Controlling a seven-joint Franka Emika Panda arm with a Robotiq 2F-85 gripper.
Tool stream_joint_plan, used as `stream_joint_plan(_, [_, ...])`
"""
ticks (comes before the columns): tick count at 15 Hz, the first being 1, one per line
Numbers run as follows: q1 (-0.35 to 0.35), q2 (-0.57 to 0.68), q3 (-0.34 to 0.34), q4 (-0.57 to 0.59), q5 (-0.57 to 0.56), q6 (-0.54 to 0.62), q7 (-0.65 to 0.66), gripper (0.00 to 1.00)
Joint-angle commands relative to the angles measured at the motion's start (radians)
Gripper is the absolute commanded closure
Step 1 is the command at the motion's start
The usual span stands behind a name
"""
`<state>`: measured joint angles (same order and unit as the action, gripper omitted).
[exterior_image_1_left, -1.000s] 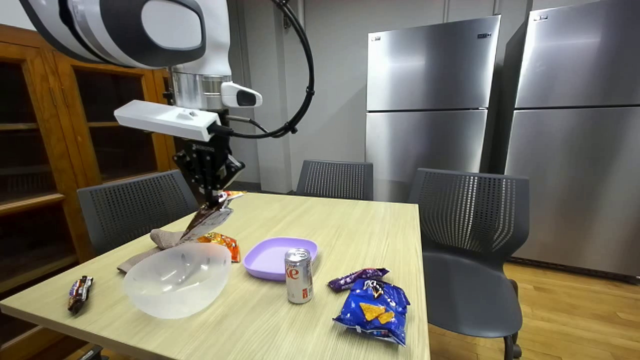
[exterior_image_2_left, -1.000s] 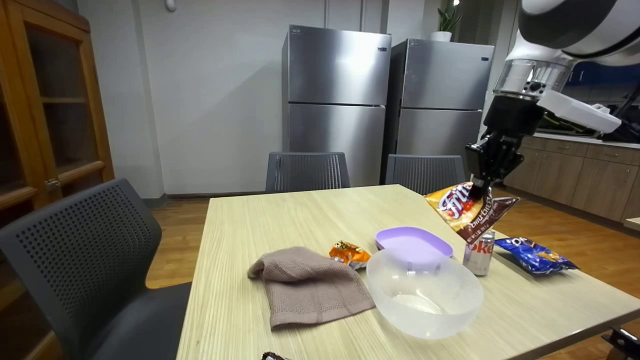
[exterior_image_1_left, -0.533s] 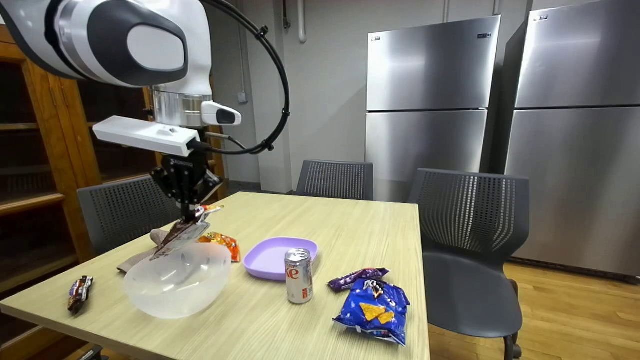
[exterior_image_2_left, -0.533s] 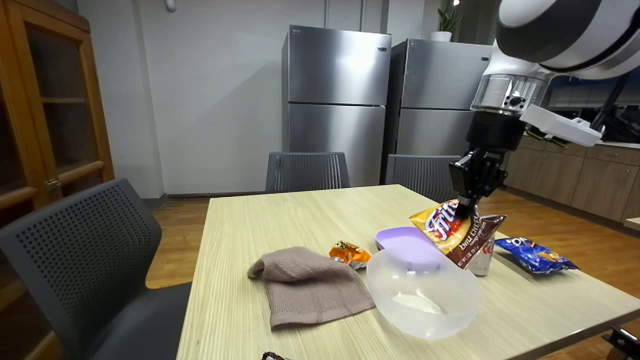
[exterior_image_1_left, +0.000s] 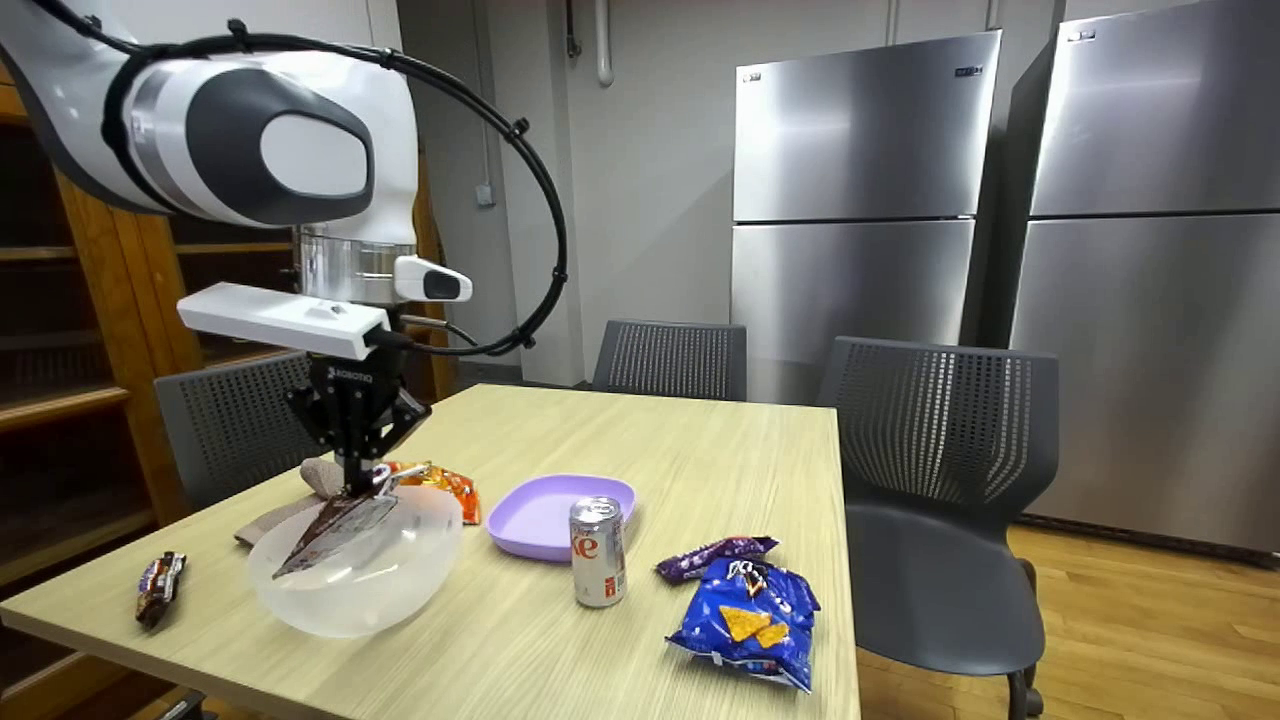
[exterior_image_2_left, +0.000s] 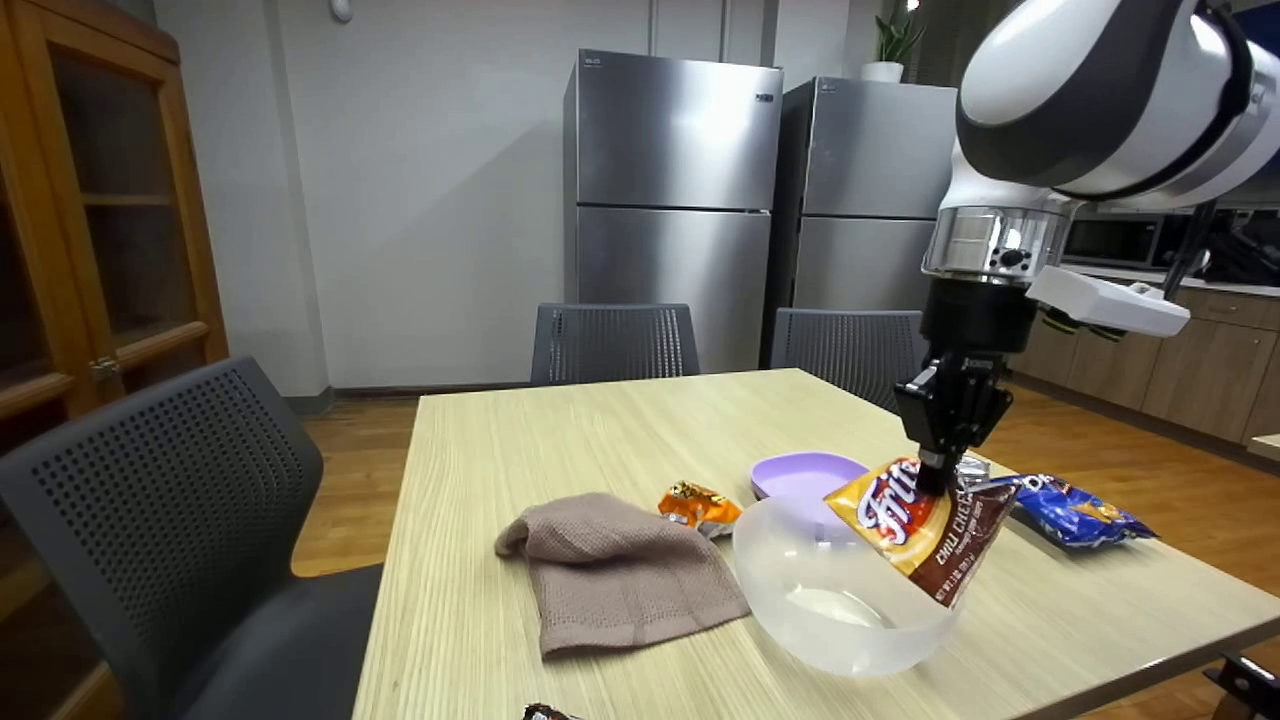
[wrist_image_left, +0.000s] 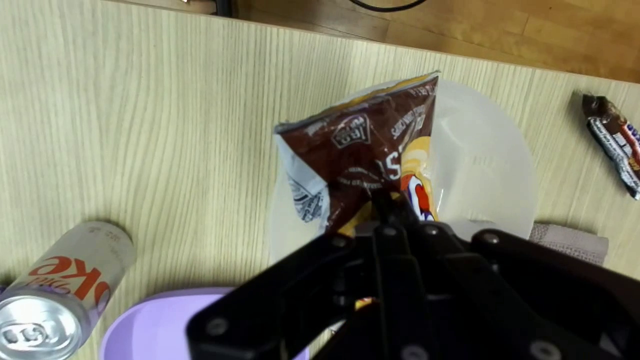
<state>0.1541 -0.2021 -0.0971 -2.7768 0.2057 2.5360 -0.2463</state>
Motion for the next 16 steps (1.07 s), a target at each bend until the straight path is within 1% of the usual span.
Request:
stream_joint_plan(1, [-0.016,0.037,0.031,0.017,0.023,0.008,-0.005,1.00])
stream_joint_plan(7, [-0.016,0.093,0.061,0.056,0.014,0.016,0.014,1.00])
stream_joint_plan(16, [-0.033,0.216,0.106,0.161,-0.018,0.034,0.067,1.00])
